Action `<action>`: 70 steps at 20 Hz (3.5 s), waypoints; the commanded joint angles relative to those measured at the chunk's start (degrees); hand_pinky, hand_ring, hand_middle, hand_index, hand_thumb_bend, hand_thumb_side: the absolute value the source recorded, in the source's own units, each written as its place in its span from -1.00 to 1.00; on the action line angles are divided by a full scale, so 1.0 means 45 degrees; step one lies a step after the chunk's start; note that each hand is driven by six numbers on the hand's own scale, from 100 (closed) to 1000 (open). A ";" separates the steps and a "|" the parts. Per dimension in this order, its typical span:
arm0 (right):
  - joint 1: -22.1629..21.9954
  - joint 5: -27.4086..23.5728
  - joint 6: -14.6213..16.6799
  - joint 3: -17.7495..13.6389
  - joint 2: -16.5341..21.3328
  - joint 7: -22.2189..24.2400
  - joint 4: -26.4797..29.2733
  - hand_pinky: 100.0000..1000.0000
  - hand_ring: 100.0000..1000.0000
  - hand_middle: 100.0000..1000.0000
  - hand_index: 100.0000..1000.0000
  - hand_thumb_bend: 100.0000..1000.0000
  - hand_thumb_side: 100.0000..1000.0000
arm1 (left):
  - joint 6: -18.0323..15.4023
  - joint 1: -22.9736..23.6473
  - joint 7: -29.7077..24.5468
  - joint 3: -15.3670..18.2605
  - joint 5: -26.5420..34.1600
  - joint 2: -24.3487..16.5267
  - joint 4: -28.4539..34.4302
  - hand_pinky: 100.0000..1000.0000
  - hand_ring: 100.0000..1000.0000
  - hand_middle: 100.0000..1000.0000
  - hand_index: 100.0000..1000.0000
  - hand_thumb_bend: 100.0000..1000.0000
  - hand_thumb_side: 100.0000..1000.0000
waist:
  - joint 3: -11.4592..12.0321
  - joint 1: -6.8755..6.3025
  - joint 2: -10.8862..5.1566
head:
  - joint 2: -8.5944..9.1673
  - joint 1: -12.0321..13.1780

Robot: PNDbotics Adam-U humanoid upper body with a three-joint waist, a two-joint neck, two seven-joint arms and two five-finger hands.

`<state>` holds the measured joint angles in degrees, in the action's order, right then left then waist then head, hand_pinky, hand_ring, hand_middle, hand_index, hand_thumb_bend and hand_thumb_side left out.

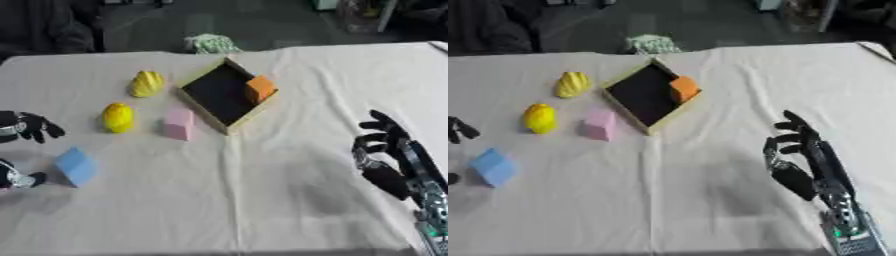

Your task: Pick up objects on the table and place them in the box.

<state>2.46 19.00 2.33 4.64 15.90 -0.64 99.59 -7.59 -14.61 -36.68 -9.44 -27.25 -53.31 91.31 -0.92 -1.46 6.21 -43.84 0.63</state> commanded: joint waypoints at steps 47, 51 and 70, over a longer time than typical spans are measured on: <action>0.0058 -0.0064 0.0045 -0.0013 0.0110 0.0089 0.0090 0.23 0.42 0.54 0.96 -1.00 -0.39 | -0.1385 -0.1533 0.0932 -0.0829 -0.2331 0.1333 -0.2150 0.28 0.04 0.05 0.40 -0.74 -0.96 | -0.0254 0.0013 -0.0128 | -0.0061 0.0816; 0.0061 -0.0049 0.0046 -0.0013 0.0134 0.0087 0.0088 0.23 0.42 0.54 0.96 -1.00 -0.38 | -0.1264 -0.1922 0.0790 -0.0670 -0.1812 0.0756 -0.1082 0.30 0.04 0.04 0.40 -0.72 -0.94 | -0.0248 -0.0024 -0.0148 | -0.0061 0.0764; 0.0255 -0.0272 0.0192 0.0449 -0.0034 0.0505 0.0047 0.23 0.42 0.54 0.96 -1.00 -0.37 | -0.1701 -0.7857 0.0991 -0.1966 -0.3486 0.4757 -0.4746 0.34 0.08 0.08 0.44 -0.64 -0.85 | -0.1291 0.0090 -0.0170 | -0.0061 0.0819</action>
<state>3.00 18.15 3.03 6.58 15.36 1.35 99.21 -14.86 -48.48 -33.15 -18.47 -41.82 -32.50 70.96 -6.90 -1.11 6.09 -43.85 4.10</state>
